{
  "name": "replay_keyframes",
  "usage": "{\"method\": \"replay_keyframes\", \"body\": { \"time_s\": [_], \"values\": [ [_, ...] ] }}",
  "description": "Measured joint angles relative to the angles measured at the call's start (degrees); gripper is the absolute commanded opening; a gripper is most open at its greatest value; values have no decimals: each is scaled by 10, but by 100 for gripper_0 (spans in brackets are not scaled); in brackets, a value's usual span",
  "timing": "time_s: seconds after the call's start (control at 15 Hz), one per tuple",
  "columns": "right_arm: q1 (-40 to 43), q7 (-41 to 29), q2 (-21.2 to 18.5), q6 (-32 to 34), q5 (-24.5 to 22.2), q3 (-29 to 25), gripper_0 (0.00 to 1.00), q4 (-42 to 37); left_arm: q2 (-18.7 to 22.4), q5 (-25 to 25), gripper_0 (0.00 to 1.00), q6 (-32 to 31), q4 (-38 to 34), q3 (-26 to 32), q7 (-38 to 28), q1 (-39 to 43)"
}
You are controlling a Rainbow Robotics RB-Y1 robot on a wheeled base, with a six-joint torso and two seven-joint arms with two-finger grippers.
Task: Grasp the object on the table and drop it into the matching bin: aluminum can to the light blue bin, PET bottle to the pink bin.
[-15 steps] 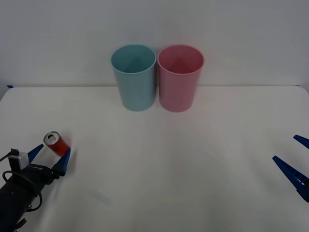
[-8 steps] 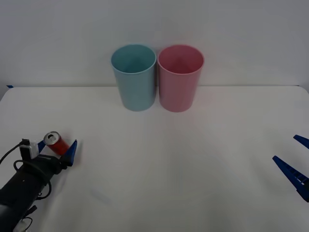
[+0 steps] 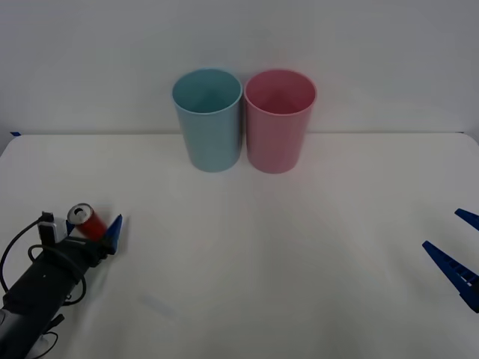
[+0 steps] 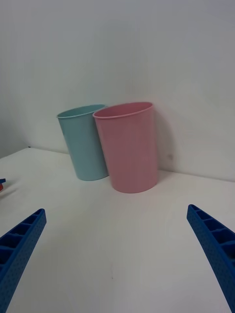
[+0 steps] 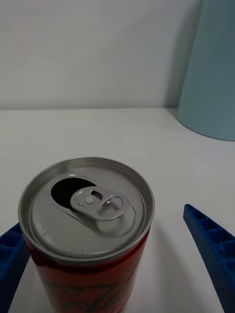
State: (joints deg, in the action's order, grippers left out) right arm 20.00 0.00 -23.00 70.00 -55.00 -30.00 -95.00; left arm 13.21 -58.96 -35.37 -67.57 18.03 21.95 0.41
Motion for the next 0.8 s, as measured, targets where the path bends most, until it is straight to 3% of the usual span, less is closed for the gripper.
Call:
{"method": "replay_keyframes", "body": {
  "time_s": [0.8],
  "values": [
    [0,0,0,0,0,0,100,0,9,11,0,-18,-3,4,2,0]
  ]
}}
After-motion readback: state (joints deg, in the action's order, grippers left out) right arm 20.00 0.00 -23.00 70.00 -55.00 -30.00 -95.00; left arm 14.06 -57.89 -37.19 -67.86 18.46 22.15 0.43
